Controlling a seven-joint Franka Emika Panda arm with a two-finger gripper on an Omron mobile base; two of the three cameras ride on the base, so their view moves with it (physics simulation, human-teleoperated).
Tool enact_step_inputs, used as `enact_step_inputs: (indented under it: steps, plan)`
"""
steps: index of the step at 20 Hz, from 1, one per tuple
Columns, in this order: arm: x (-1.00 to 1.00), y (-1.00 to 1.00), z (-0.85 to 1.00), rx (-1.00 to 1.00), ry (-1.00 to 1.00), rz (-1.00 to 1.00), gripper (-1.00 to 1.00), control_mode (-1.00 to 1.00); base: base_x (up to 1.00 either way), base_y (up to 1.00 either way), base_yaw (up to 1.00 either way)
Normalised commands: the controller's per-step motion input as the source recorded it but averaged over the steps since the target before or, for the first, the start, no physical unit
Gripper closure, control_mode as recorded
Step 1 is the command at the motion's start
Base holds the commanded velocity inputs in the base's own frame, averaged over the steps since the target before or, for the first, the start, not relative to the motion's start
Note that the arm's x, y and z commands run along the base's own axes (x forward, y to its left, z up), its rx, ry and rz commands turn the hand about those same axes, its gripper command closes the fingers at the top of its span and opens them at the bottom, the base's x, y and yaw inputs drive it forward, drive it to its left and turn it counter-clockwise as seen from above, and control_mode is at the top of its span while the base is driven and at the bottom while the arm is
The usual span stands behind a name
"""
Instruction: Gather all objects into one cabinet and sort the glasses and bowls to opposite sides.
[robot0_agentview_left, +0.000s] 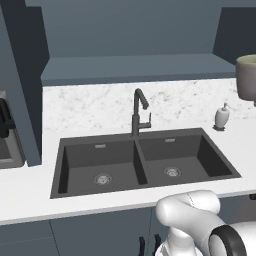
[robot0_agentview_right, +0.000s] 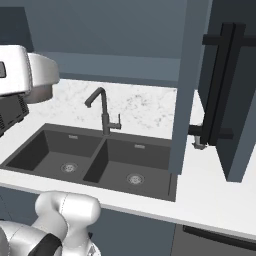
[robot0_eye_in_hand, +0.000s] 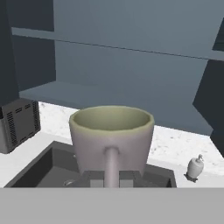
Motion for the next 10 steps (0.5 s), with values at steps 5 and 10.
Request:
enact_step_inputs:
  steps: [5, 10]
  plan:
    - [-0.45, 0.03, 0.05, 0.06, -0.01, -0.06, 1.00, -1.00, 0.00, 0.00, 0.00]
    - [0.00, 0.00, 0.00, 0.00, 0.00, 0.00, 1.00, -1.00, 0.00, 0.00, 0.00]
